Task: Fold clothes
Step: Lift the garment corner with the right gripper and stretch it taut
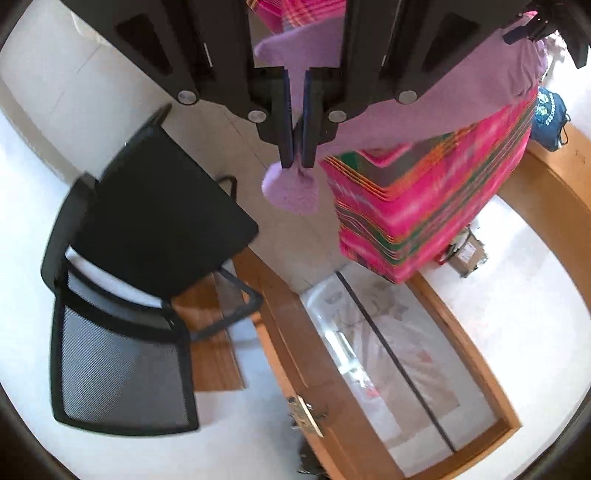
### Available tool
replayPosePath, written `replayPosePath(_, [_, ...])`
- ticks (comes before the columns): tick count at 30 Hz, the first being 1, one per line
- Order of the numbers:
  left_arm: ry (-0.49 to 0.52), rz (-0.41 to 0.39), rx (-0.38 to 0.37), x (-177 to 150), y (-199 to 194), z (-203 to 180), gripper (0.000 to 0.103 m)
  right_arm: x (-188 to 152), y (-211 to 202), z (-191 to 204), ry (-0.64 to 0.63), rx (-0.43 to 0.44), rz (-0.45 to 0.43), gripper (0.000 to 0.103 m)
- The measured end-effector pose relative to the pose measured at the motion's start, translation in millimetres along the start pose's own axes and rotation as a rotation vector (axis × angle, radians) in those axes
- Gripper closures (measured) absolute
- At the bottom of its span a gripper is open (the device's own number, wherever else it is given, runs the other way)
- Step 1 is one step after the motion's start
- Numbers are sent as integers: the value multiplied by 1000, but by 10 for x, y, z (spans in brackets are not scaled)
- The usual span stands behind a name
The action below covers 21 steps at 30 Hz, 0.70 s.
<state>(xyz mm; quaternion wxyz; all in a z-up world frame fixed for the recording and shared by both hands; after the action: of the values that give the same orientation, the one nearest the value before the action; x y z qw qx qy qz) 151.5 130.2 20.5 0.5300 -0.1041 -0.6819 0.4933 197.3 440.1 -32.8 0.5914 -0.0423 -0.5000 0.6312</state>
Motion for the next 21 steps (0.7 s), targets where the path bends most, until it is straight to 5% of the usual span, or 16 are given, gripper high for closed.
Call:
replayPosePath(6, [-17,-9,-10,-49,-124,60,62,-99,205,-102,-11,-66,48,98])
replayPosePath(12, [-41,8,16,-185,-281,185,62,-82,92,-161,57,5,31,98])
replayPosePath(21, [49,16,-1,-188,-201,-60,62,171,-335,288,-30,39,-58,98])
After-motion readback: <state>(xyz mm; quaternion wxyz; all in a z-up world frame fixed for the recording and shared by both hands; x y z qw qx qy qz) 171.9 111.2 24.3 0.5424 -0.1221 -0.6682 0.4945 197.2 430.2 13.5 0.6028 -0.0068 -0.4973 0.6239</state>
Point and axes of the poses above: each gripper's, at about its wrist camera, not at the fingertips, and y roughly the way its jaws point, z to its left, x to its top, the point moved 2 cm from there along y, roughly the way its jaws point, and after that the axes turned 10 degrees about y, right-handed, at the moved point
